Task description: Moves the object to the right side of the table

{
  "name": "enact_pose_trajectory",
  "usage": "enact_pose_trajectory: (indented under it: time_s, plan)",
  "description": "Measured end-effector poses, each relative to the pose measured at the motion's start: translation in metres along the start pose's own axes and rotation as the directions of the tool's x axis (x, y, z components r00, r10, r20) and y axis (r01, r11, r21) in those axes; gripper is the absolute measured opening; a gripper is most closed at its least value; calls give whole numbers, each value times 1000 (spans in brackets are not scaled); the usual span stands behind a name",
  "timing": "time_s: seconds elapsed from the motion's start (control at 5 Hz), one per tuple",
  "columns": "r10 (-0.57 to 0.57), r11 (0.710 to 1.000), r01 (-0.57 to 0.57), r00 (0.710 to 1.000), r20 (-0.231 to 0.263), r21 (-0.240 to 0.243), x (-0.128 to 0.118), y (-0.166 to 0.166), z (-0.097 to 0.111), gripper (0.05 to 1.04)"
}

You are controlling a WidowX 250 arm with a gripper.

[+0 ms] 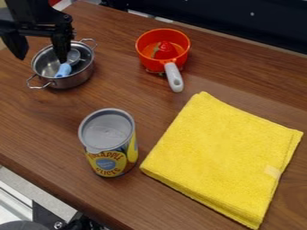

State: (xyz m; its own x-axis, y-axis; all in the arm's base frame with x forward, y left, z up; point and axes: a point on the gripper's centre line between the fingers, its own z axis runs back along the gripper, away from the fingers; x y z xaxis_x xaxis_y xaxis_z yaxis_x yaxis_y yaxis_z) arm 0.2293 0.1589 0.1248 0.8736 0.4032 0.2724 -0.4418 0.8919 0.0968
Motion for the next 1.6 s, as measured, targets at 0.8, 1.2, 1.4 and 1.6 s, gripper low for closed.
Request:
enact_pose_trajectory:
  time_s: [0.8, 1.2, 1.4, 1.6]
  plan:
    - [-202, 979, 201, 979, -30, -18, 18, -38, -38, 997]
    - [-269, 963, 269, 963, -3, -9, 25, -45, -59, 997]
    - [-250, 968, 249, 968, -32, -37, 28, -48, -70, 997]
    - [-247, 968, 245, 968, -41, -45, 27, -50, -78, 997]
